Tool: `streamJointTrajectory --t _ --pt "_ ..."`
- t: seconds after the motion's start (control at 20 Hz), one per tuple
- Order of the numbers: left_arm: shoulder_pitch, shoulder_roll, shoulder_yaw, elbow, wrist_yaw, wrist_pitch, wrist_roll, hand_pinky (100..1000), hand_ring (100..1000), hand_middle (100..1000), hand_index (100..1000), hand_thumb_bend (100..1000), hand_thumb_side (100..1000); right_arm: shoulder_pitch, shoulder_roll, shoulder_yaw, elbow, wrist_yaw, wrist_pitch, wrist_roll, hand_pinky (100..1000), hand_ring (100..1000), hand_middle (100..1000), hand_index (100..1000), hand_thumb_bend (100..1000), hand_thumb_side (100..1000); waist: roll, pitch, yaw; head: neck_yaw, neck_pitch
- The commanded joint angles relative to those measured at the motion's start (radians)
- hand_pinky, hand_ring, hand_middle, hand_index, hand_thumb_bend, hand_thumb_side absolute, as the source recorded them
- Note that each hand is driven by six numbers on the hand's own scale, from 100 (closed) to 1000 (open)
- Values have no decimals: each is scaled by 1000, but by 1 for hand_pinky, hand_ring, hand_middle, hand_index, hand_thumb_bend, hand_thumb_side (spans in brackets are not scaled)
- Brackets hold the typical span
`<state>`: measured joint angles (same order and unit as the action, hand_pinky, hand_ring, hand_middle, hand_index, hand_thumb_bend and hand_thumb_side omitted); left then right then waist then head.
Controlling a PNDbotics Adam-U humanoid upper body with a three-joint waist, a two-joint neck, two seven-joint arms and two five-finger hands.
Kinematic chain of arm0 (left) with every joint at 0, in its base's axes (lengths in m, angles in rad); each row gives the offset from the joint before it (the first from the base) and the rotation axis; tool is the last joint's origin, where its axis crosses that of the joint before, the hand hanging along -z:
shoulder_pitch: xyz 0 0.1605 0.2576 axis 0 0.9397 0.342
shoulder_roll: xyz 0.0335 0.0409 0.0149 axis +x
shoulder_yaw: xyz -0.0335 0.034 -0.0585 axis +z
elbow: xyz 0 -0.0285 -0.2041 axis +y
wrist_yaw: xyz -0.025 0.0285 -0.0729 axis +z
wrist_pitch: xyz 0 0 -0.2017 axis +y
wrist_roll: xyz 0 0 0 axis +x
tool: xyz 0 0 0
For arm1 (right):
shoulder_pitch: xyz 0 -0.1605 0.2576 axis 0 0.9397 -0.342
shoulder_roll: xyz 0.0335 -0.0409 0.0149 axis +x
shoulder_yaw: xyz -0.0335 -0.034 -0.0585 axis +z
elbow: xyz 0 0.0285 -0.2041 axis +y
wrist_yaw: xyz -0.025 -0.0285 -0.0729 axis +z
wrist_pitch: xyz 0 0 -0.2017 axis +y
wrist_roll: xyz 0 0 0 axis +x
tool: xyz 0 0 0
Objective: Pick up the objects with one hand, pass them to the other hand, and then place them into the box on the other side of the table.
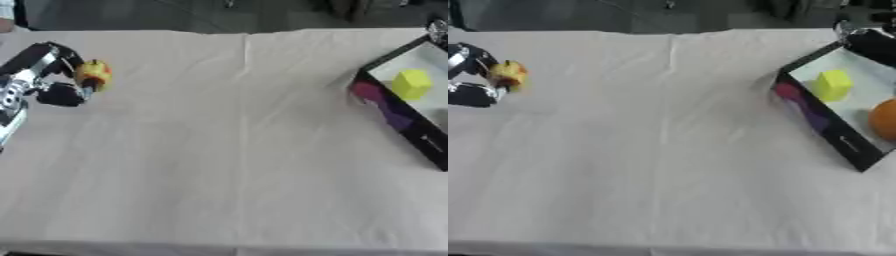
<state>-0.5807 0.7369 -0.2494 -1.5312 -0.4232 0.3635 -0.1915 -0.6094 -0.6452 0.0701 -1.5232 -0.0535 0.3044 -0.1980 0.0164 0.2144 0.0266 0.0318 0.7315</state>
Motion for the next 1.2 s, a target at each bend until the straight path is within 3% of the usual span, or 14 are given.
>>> streamJointTrajectory --t 0.05,0.5,0.85,1.2 --pt "-4 22 21 -76 2 -13 76 779 613 571 520 110 100 -28 -27 1 -40 -8 -3 3 966 873 833 853 236 281 -3 -19 1 -5 -8" --pt "-16 -95 -11 -96 4 -83 271 797 604 556 517 100 100 -113 1 69 -190 -14 -6 111 962 880 848 866 238 261 -9 -22 0 -9 -14" --pt "-33 -195 -19 -61 -15 -142 338 799 591 551 515 100 100 -176 42 137 -290 -2 13 246 959 887 861 875 253 257 -17 -25 -2 -15 -25" --pt "-45 -266 -23 -56 -58 -186 388 798 585 547 515 100 100 -233 91 206 -308 39 25 346 957 891 866 877 269 260 -20 -27 -2 -19 -23"
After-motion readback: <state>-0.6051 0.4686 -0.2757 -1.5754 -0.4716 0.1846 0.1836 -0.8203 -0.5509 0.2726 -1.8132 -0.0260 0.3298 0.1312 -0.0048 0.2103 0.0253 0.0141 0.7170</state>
